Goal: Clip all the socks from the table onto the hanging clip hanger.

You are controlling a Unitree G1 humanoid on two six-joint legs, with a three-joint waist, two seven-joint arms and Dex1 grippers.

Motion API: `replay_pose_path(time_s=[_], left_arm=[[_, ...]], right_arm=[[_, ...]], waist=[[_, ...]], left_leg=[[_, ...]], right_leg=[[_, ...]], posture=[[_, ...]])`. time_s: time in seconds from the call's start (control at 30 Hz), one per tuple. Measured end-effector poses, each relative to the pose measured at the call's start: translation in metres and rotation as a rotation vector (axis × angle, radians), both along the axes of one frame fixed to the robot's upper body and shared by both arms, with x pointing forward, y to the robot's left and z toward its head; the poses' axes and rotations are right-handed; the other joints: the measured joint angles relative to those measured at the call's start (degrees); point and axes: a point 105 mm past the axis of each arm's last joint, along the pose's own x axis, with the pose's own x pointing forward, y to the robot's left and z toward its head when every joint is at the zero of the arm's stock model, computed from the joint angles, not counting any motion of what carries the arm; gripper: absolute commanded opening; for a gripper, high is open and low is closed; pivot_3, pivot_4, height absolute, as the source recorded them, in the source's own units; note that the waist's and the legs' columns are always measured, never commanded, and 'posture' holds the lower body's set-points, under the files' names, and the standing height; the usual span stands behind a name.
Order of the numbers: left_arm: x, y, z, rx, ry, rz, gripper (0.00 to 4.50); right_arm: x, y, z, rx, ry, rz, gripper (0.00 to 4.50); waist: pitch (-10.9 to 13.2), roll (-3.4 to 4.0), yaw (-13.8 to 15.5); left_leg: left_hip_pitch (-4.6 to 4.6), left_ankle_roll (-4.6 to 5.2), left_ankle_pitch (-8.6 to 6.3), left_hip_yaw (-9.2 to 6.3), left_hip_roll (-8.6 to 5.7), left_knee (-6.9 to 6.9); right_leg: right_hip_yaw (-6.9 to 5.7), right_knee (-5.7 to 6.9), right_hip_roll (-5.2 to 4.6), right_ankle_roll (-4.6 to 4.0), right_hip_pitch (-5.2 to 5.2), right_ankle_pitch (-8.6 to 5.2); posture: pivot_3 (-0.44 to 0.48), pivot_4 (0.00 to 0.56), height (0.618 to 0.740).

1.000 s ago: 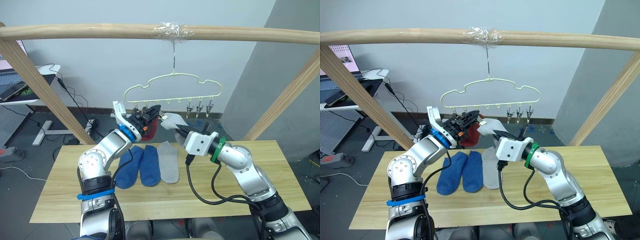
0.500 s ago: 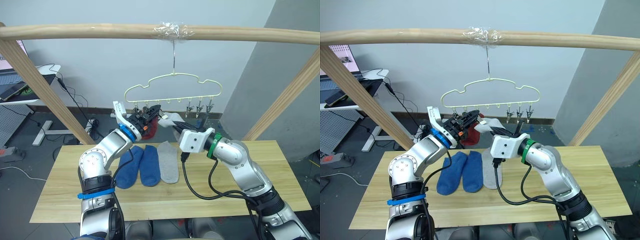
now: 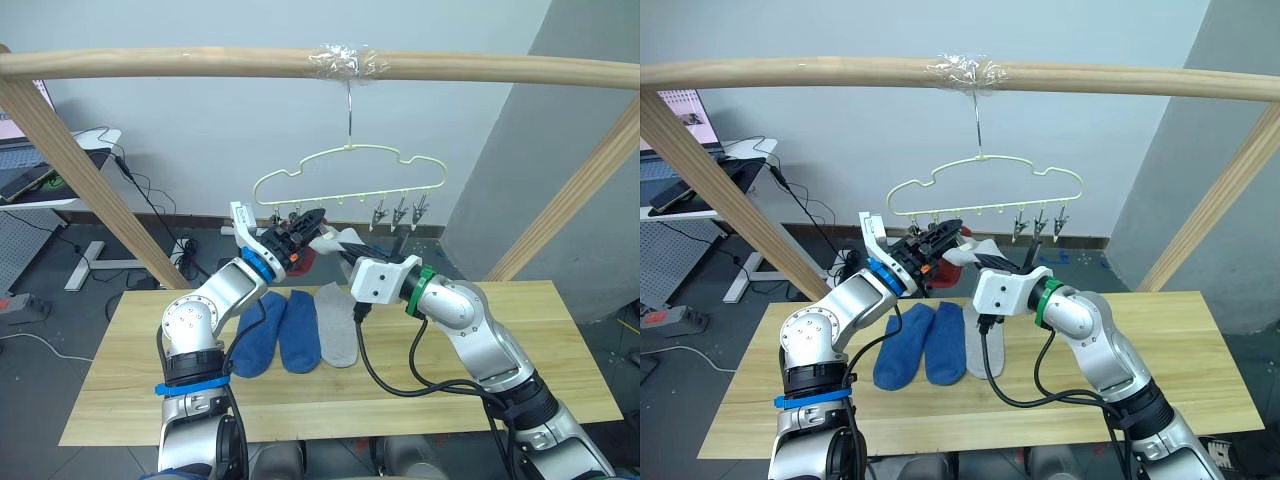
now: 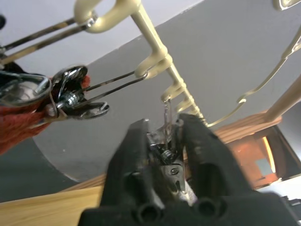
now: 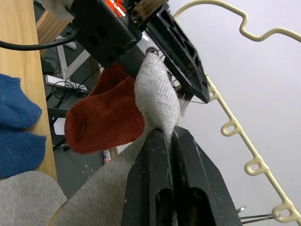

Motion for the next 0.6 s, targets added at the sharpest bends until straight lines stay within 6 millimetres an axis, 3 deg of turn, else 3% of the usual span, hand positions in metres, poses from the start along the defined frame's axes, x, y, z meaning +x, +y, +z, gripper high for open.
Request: replay_pose_path(time_s=[0.2,0.27,0.37,0.47,0.6], left_arm=[[0.0,0.0,0.002,0.004,-0.012,0.0,4.06],[0.0,0.004,0.002,0.03,-0.02,0.011,4.47],[-0.007,0.017,-0.002,0.253,-0.072,0.032,4.47],[-0.018,0.03,-0.023,0.566,-0.098,0.036,4.47],[-0.027,0.043,-0.04,0.874,-0.137,0.1,4.5]], right_arm=[[0.002,-0.003,-0.003,0.009,0.021,-0.024,0.0],[0.003,-0.005,-0.005,0.029,0.047,-0.041,0.0],[0.007,-0.006,-0.011,0.14,0.15,-0.075,0.0],[0.015,-0.008,-0.028,0.257,0.299,-0.122,0.0],[0.021,-0.002,-0.041,0.404,0.461,-0.133,1.07]], waist=[[0.0,0.0,-0.01],[0.0,0.0,-0.07],[0.0,0.0,-0.64],[0.02,0.04,-0.85],[0.03,0.05,-0.56]], left_leg=[[0.0,0.0,0.0,0.0,0.0,0.0],[0.0,0.0,0.0,0.0,0.0,0.0],[0.02,0.0,0.0,0.01,0.03,-0.07],[0.03,0.0,0.0,0.04,0.03,-0.14],[-0.01,0.0,0.0,0.02,0.04,-0.14]], right_leg=[[0.0,0.0,0.0,0.0,0.0,0.0],[0.0,0.01,0.0,0.0,-0.01,0.0],[0.03,0.06,0.01,-0.05,-0.05,0.02],[0.06,0.07,0.01,-0.27,-0.09,0.14],[0.04,0.06,0.0,-0.29,-0.13,0.15]], posture=[[-0.1,0.126,0.74],[-0.1,0.126,0.74],[-0.1,0.126,0.74],[-0.084,0.119,0.74],[-0.056,0.113,0.74]])
